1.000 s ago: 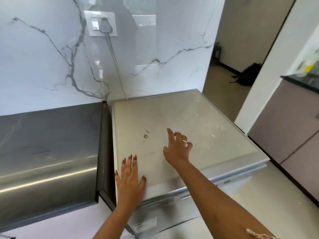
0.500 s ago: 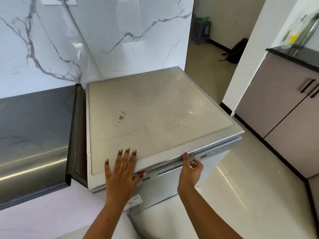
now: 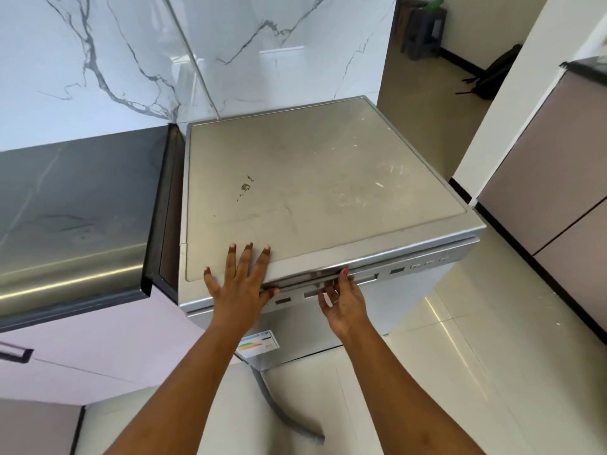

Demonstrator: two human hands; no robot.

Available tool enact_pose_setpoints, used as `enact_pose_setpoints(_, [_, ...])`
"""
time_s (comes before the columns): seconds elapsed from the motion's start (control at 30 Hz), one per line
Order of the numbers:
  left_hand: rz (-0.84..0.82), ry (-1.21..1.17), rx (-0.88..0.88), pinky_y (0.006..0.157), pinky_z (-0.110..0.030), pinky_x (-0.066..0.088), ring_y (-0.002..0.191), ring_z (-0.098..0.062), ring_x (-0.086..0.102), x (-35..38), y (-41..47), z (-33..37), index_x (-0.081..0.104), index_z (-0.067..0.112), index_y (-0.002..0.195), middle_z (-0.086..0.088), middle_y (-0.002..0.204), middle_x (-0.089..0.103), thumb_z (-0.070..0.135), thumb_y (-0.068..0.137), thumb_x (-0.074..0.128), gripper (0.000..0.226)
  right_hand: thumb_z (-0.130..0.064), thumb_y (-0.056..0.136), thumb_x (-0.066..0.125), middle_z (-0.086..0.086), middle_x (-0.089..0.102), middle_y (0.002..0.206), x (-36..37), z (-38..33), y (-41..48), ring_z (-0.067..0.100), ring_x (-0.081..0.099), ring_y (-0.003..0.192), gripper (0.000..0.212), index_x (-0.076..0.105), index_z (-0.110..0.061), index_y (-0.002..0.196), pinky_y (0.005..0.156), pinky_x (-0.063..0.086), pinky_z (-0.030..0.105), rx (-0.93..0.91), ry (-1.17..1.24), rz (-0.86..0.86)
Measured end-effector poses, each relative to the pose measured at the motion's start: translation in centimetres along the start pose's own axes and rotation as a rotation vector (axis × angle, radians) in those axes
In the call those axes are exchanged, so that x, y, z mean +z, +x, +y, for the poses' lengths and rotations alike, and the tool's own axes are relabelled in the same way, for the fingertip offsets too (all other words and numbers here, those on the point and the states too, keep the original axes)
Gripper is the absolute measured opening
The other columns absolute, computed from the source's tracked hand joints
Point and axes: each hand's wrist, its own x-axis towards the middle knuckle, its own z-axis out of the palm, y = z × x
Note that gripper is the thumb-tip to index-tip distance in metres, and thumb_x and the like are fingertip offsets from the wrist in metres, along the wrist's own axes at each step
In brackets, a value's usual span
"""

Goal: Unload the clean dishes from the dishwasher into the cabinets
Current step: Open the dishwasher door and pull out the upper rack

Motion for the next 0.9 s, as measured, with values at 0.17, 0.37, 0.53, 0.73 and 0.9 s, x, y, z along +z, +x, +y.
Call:
enact_pose_setpoints(0.17, [-0.022,-0.073,0.030,0.108,-0.064,0.004,0.144,-0.024,-0.018,0.0,-0.1,-0.4,-0.015,0.040,0.145,0.004,0.158,-0.012,0.075,0.078,0.038,0.092,-0.034,0.087,0.063,0.002,0.054,0.078,-0.4,0.6,-0.3,0.013,0.051,0.071,0.026,0.053,-0.016,0.103,0.066,0.048,0.026,-0.017,-0.105,0.077])
enact_pose_setpoints(0.37, [0.058,-0.045,0.128,0.109,-0.065,-0.004,0.143,-0.022,-0.023,0.6,-1.2,-0.6,-0.029,0.037,0.139,0.003,0.157,-0.019,0.085,0.069,0.025,0.101,-0.038,0.086,0.065,0.003,0.059,0.088,-3.0,2.2,-1.6,0.014,0.055,0.079,0.032,0.050,-0.017,0.105,0.065,0.048,0.027,-0.068,-0.210,0.169])
enact_pose_setpoints(0.53, [0.128,-0.134,0.187,0.109,-0.059,-0.009,0.146,-0.025,-0.001,3.5,-7.7,0.5,-0.002,0.033,0.148,-0.004,0.158,-0.001,0.075,0.080,-0.001,0.080,-0.043,0.086,0.062,0.007,0.062,0.103,-6.1,4.0,-4.4,0.017,0.058,0.087,0.038,0.049,-0.016,0.110,0.064,0.049,0.027,-0.075,-0.253,0.271])
enact_pose_setpoints(0.73, [-0.119,-0.167,0.262,0.110,-0.054,0.023,0.143,-0.021,0.021,5.2,-11.6,1.3,0.008,0.034,0.149,0.006,0.155,0.023,0.069,0.086,0.017,0.073,-0.039,0.090,0.059,0.006,0.063,0.104,-9.7,6.1,-8.0,0.016,0.059,0.090,0.038,0.049,-0.014,0.116,0.066,0.050,0.027,-0.097,-0.201,0.340])
enact_pose_setpoints(0.9, [-0.262,-0.196,0.374,0.106,-0.046,0.029,0.134,-0.020,0.032,6.3,-14.8,1.7,0.001,0.035,0.149,0.007,0.150,0.027,0.069,0.084,0.037,0.081,-0.046,0.085,0.064,0.004,0.059,0.110,-12.5,8.0,-10.5,0.022,0.056,0.109,0.049,0.046,-0.014,0.117,0.075,0.049,0.036,-0.087,-0.166,0.431])
